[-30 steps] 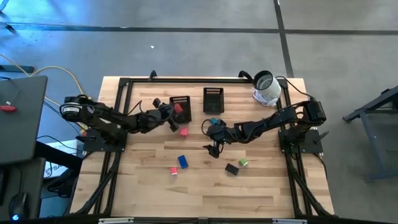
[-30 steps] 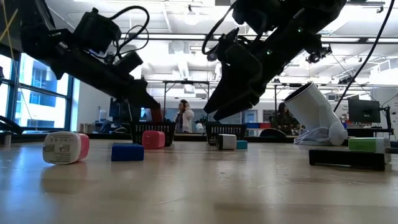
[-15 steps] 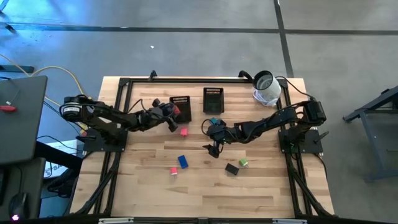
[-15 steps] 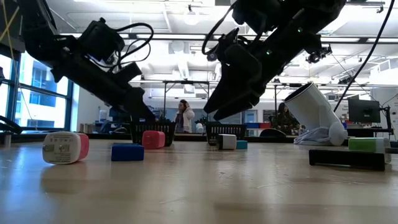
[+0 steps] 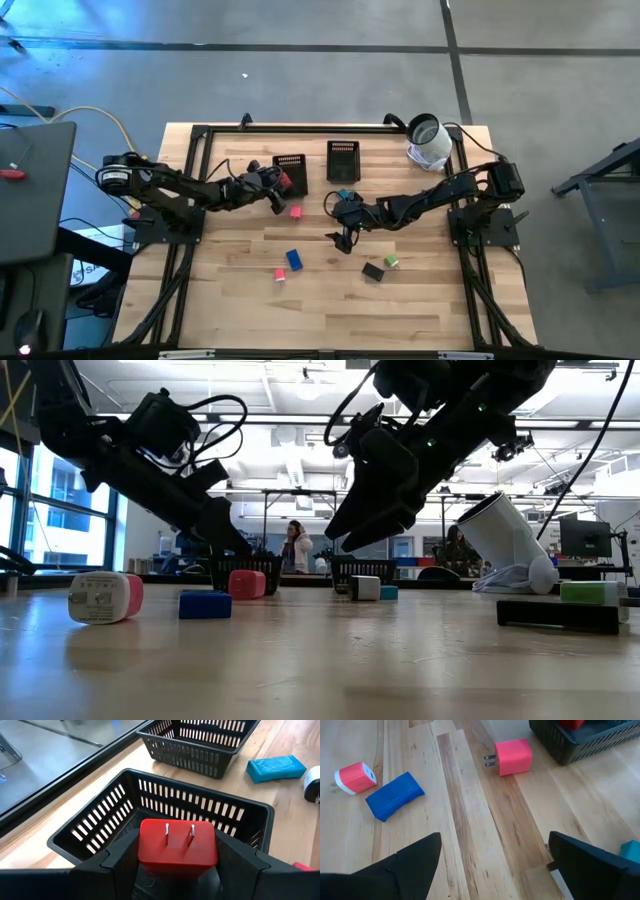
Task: Pick & Place Office items
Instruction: Put the red charger adapter into the left black bin, then put the white charger adapter into the left black bin
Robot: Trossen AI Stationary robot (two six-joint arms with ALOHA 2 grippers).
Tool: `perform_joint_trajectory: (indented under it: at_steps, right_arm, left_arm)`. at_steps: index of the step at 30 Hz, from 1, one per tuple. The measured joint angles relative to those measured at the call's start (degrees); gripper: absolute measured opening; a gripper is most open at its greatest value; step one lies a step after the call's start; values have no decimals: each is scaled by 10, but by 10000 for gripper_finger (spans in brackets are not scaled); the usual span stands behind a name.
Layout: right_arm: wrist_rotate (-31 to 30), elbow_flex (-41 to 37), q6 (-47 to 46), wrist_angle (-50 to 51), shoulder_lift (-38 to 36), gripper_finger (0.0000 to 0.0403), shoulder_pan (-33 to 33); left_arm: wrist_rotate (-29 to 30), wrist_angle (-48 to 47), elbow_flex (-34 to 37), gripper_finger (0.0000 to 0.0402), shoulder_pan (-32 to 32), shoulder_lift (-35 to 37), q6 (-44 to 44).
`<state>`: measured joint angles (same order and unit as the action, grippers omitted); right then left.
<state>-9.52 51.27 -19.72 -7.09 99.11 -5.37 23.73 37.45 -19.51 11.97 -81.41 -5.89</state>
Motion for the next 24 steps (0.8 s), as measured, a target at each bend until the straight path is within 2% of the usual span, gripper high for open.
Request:
perform_joint_trajectory:
  at_steps: [3, 12, 19, 24]
  right_arm:
    - [0, 0, 0, 0, 0, 357, 0]
    - [-10, 0, 0, -4, 0, 357, 0]
    - [-10, 0, 4, -11, 0, 357, 0]
    - [-15, 0, 4, -13, 0, 357, 2]
  left_arm:
    - [0, 0, 0, 220, 0, 0, -3]
    - [6, 0, 0, 285, 15, 0, -21]
    - [-1, 16, 0, 292, 19, 0, -26]
    - [-58, 73, 0, 293, 18, 0, -32]
